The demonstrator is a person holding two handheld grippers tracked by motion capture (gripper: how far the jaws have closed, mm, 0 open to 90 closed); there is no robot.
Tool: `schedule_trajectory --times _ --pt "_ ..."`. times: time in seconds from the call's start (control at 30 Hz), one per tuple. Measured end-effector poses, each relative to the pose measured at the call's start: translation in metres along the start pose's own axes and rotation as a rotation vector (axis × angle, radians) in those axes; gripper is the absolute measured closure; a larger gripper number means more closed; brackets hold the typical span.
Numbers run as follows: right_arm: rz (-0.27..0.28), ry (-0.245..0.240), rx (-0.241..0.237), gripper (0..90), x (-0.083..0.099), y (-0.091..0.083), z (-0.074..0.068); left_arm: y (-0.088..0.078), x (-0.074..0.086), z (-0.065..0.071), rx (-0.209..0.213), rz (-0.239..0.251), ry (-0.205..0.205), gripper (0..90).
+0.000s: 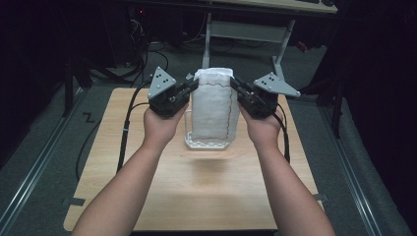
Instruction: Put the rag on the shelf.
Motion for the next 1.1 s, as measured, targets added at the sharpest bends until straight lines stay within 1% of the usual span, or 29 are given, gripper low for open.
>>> schedule_trajectory --times 0.07,0.1,0.13,0.17,0.23,0.33,0.37,0.4,0.5,0.6,0.67,0.7,0.73,0.8,0.87,0.93,1.03,1.1 --pt "-0.001 0.002 -0.002 84.1 -0.001 0.003 0.001 0.001 -0.001 -0.004 0.003 0.007 0.002 86.5" --pt "0.003 0.004 -0.001 84.1 -0.002 0.005 0.002 0.003 -0.002 -0.005 0.005 0.004 0.001 86.5" --pt "-0.002 0.007 -0.001 84.1 -0.003 0.008 0.003 0.005 -0.003 -0.007 0.004 -0.004 0.007 86.5" --pt "-0.008 0.009 0.002 84.1 -0.003 0.011 0.005 0.007 -0.004 -0.009 0.0 -0.002 0.006 86.5" --pt "-0.018 0.014 0.007 84.1 -0.004 0.017 0.008 0.012 -0.005 -0.013 -0.004 -0.014 0.003 86.5" --pt "-0.027 0.011 0.009 84.1 -0.006 0.025 0.012 0.021 -0.006 -0.019 -0.038 -0.005 0.008 86.5" --pt "-0.027 0.008 0.008 84.2 -0.007 0.028 0.014 0.023 -0.006 -0.021 -0.04 -0.002 0.005 86.5" --pt "-0.031 0.005 0.009 84.1 -0.008 0.031 0.015 0.028 -0.005 -0.025 -0.041 -0.003 -0.007 86.4" --pt "-0.045 0.026 0.004 84.1 -0.009 0.042 0.023 0.037 -0.002 -0.032 -0.041 -0.001 -0.035 86.5" --pt "-0.053 0.026 0.002 84.1 -0.008 0.051 0.028 0.045 0.003 -0.039 -0.055 -0.018 -0.044 86.4" --pt "-0.069 0.009 0.006 84.0 -0.007 0.058 0.029 0.05 0.005 -0.043 -0.074 -0.033 -0.041 86.5" --pt "-0.077 -0.003 -0.001 84.0 -0.006 0.062 0.03 0.052 0.007 -0.046 -0.078 -0.035 -0.041 86.4" --pt "-0.087 -0.016 -0.002 84.1 -0.005 0.066 0.03 0.054 0.008 -0.049 -0.075 -0.04 -0.049 86.5" --pt "-0.1 -0.007 -0.01 84.0 -0.003 0.072 0.034 0.059 0.01 -0.053 -0.081 -0.051 -0.051 86.4" --pt "-0.112 -0.009 -0.005 84.0 -0.001 0.077 0.035 0.065 0.013 -0.056 -0.09 -0.069 -0.048 86.4" --pt "-0.128 -0.014 0.003 84.0 0.001 0.083 0.037 0.071 0.015 -0.06 -0.088 -0.089 -0.062 86.4" --pt "-0.153 -0.002 -0.006 84.1 0.007 0.092 0.042 0.079 0.023 -0.065 -0.076 -0.12 -0.091 86.5" --pt "-0.169 0.006 -0.013 84.0 0.011 0.097 0.045 0.083 0.028 -0.066 -0.08 -0.143 -0.095 86.4"
Point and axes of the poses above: each handheld gripper's, and its own axes: y roughly forward along the jaws, x roughly out of its underside, z roughly to its right, the point moved 1 cm from there along y, roughly forward along the jaws, and after that the axes turned 9 degrees about -z, right-handed, at the moved point
